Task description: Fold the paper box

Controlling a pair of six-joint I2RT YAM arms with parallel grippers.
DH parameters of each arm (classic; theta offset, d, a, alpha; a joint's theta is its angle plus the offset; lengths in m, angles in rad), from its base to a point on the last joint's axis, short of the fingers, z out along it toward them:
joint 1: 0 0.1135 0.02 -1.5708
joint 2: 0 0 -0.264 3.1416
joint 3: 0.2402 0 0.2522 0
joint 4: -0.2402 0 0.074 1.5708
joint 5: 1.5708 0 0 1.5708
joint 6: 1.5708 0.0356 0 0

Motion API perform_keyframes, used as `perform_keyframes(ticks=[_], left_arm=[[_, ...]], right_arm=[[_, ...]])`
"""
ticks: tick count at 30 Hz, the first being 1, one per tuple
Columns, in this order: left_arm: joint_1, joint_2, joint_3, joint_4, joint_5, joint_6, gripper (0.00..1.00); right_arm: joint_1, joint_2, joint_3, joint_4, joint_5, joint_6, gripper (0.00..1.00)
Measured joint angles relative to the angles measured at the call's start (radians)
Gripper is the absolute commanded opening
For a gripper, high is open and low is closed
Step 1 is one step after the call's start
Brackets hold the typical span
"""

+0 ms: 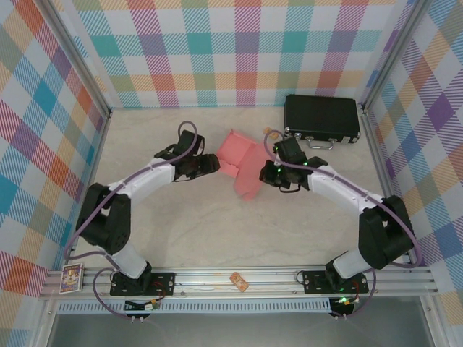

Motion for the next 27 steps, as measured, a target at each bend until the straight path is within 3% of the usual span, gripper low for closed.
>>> perform_keyframes(ticks=[7,15,27], left_arm=[[0.025,-0.093,-0.014,-0.003,-0.014,0.024,0.64],[0.072,-0.08,-0.033,0.011,0.026,0.06,0.64],[0.073,0.166,0.017,0.128,0.171,0.145,0.61]], right_arm=[[-0.085,0.085,0.205,-0.224,-0.129,-0.196,0.07],[-0.1,0.201,0.418,-0.502,-0.215,-0.401,0.07],[-0.1,0.34,0.615,-0.736,-0.238,-0.562,0.1]])
